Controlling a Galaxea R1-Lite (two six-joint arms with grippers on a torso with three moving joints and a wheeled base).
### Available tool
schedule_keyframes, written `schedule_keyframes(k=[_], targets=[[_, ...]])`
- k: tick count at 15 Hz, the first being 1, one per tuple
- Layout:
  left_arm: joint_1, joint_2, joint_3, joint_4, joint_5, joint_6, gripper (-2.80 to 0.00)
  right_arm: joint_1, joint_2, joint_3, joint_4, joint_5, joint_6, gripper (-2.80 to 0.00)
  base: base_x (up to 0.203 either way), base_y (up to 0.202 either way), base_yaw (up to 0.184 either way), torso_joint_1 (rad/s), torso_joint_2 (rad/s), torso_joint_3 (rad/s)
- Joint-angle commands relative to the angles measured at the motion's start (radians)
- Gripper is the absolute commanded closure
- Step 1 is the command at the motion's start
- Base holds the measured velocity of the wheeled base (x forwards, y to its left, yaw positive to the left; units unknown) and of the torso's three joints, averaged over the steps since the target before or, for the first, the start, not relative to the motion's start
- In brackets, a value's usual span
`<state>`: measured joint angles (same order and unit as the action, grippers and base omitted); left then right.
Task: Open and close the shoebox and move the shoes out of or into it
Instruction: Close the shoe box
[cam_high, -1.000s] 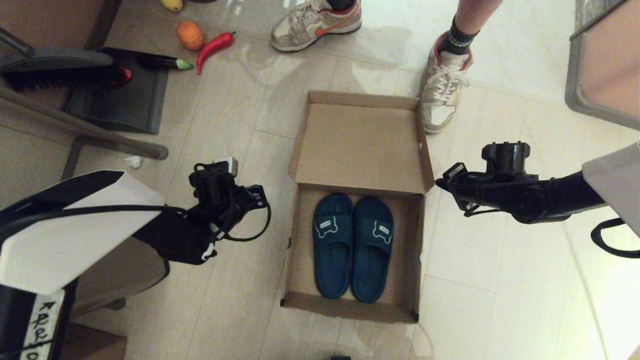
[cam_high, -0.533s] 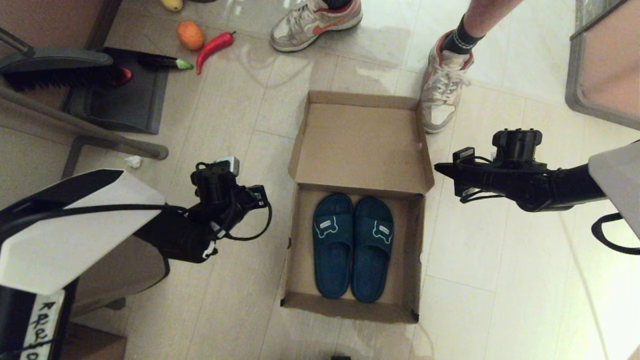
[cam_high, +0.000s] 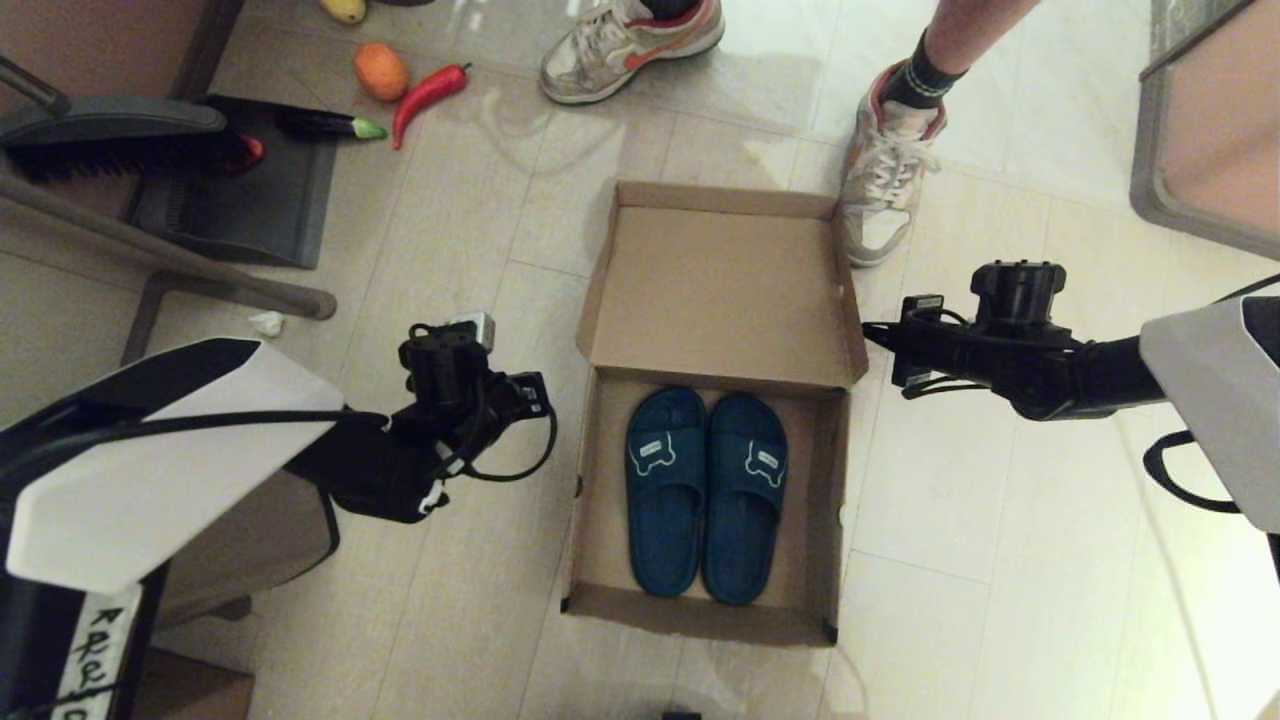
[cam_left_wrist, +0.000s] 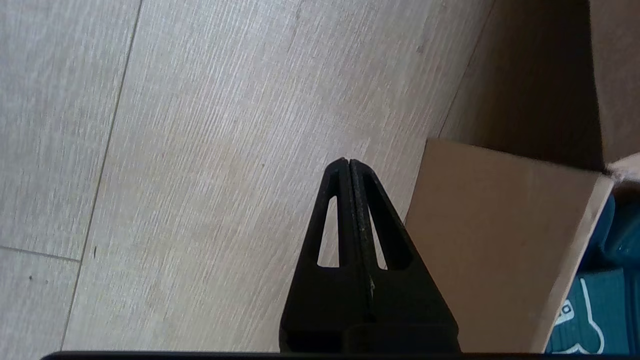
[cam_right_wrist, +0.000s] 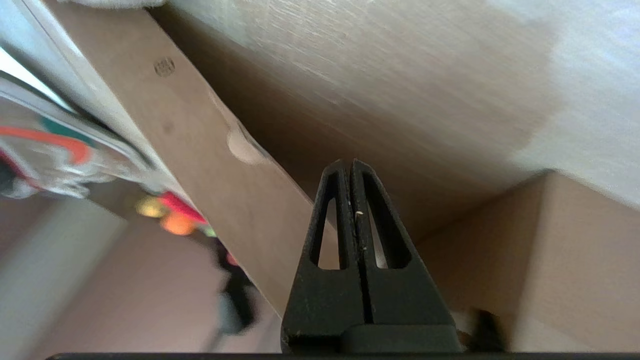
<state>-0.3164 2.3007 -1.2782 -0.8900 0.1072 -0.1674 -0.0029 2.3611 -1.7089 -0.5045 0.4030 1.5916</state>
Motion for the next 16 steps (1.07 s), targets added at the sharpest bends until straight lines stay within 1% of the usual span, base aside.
schedule_keyframes(k=[1, 2, 4, 5, 7, 9, 11, 14, 16], targets=[[-0.005, 0.026, -0.06, 0.011, 0.0, -0.001, 0.0, 0.0, 0.057, -0.052, -0.003, 0.006, 0.045, 0.0, 0.0, 0.0, 0.0, 0.0, 0.0, 0.0], [-0.011, 0.04, -0.081, 0.024, 0.0, -0.001, 0.0, 0.0, 0.072, -0.072, -0.002, 0.028, 0.07, 0.0, 0.0, 0.0, 0.0, 0.0, 0.0, 0.0], [-0.024, 0.064, -0.113, 0.035, 0.0, -0.001, 0.0, -0.001, 0.091, -0.103, -0.006, 0.062, 0.164, 0.0, 0.0, 0.0, 0.0, 0.0, 0.0, 0.0], [-0.031, 0.08, -0.137, 0.039, 0.0, -0.001, 0.0, -0.003, 0.108, -0.122, -0.022, 0.068, 0.213, 0.0, 0.0, 0.0, 0.0, 0.0, 0.0, 0.0], [-0.049, 0.094, -0.176, 0.066, 0.0, -0.001, 0.0, -0.007, 0.116, -0.126, -0.056, 0.12, 0.261, 0.0, 0.0, 0.0, 0.0, 0.0, 0.0, 0.0], [-0.065, 0.107, -0.201, 0.078, -0.001, -0.001, 0.0, -0.009, 0.122, -0.129, -0.099, 0.159, 0.343, 0.0, 0.0, 0.0, 0.0, 0.0, 0.0, 0.0], [-0.071, 0.118, -0.214, 0.079, -0.001, -0.001, 0.0, -0.021, 0.136, -0.127, -0.154, 0.221, 0.385, 0.0, 0.0, 0.0, 0.0, 0.0, 0.0, 0.0], [-0.076, 0.127, -0.214, 0.079, -0.001, -0.001, 0.0, -0.04, 0.146, -0.128, -0.22, 0.313, 0.47, 0.0, 0.0, 0.0, 0.0, 0.0, 0.0, 0.0], [-0.082, 0.137, -0.214, 0.077, -0.001, -0.001, 0.0, -0.052, 0.154, -0.126, -0.304, 0.383, 0.549, 0.0, 0.0, 0.0, 0.0, 0.0, 0.0, 0.0]])
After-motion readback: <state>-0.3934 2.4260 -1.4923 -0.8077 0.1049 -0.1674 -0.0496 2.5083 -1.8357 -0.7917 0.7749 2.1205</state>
